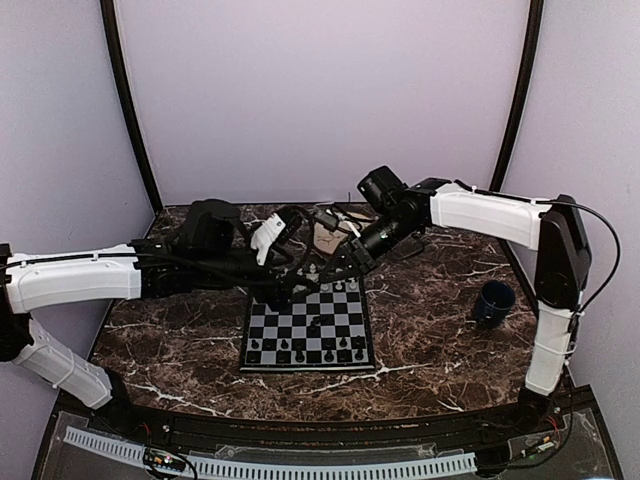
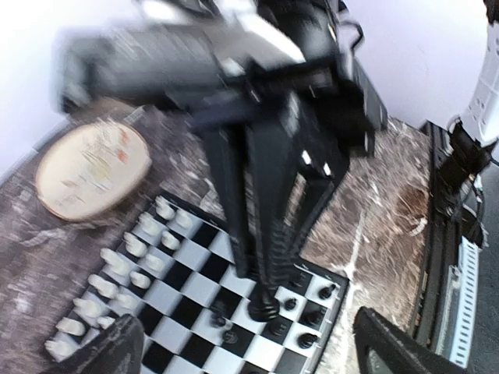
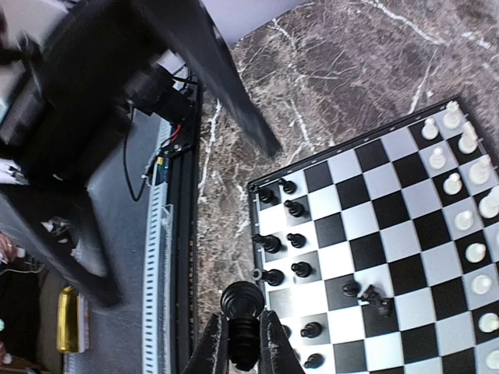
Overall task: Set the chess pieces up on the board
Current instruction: Pass from the left arm to the right, then place the king on d8.
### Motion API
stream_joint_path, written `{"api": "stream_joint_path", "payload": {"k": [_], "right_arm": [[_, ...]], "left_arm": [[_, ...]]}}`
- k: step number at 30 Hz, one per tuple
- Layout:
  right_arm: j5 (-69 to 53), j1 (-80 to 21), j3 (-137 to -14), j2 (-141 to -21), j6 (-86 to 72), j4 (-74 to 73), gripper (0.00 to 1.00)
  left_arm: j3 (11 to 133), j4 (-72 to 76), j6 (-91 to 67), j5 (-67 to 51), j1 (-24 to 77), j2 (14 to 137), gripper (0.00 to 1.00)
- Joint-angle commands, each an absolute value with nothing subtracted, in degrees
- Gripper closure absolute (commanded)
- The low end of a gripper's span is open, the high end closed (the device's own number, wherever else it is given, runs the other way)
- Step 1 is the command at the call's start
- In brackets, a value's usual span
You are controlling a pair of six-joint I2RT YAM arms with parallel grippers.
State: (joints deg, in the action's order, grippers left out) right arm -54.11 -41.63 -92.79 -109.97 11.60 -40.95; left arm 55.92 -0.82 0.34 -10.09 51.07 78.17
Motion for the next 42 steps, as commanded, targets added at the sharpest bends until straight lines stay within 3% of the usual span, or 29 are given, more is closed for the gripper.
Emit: {"api": "stream_joint_path", "payload": {"k": [1,12,16,18,21,42], "right_arm": [[-47.5,-42.3,-96.6,-106.2,16.7,-44.6,1.00],[-27.2,-49.2,-94.2,-105.1,25.2,-44.5,1.00],[-17.6,-54.9,-89.9,-104.7,29.1,-41.1,1.00],[-14.0,-58.0,-87.4,-104.9,31.4,-39.6,1.00],[-10.0,-61.8,-84.3,-106.0,34.1,-38.3,1.00],[-7.7,-65.4,-87.2,-114.2,34.0,-40.1,1.00]], "left_arm": [[60.3,-5.1,-1.2,0.9,48.3,74.3,0.01],[51.0,6.1,-4.4,0.6,35.9,67.0,0.01],[47.1,9.5,-6.5,11.1,35.6,65.3,0.01],[47.5,7.1,-10.1,17.2,33.3,66.8,0.01],[52.0,0.2,-8.8,15.5,32.2,69.8,0.01],[53.3,-1.1,-3.1,6.6,32.0,70.9,0.10]]}}
